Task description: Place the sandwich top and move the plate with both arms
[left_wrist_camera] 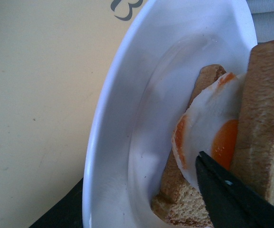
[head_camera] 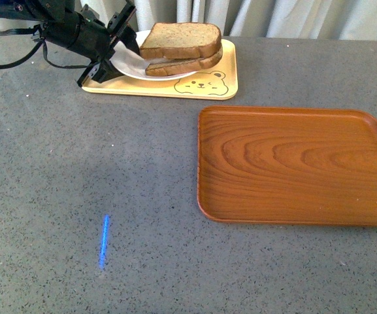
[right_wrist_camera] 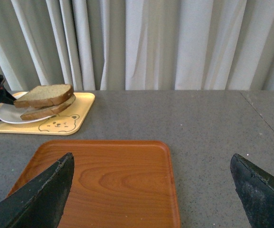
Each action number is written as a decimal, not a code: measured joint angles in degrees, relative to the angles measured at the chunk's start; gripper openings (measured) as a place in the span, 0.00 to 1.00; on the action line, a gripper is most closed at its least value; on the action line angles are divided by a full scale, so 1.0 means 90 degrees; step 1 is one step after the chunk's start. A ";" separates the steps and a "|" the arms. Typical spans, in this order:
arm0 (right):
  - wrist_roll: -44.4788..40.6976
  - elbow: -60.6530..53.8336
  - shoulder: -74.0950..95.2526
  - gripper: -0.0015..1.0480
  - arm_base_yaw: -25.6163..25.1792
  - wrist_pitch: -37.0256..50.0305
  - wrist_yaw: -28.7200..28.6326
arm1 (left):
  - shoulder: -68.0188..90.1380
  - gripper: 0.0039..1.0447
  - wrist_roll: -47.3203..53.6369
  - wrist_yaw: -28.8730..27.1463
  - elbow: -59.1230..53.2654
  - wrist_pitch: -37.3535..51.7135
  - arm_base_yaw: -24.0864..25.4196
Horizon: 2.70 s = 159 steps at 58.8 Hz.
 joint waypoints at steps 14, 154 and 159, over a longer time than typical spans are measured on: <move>0.0000 0.0000 0.0000 0.91 0.0000 0.0000 0.0000 | 0.0015 0.85 0.0027 0.0051 0.0109 -0.0022 0.0070; 0.0000 0.0000 0.0000 0.91 0.0000 0.0000 -0.0002 | -1.0540 0.01 0.4823 -0.3189 -1.3843 0.7825 0.0648; 0.0000 0.0000 0.0000 0.91 0.0000 0.0000 -0.0002 | -1.0955 0.01 0.4823 -0.3189 -1.3984 0.7548 0.0648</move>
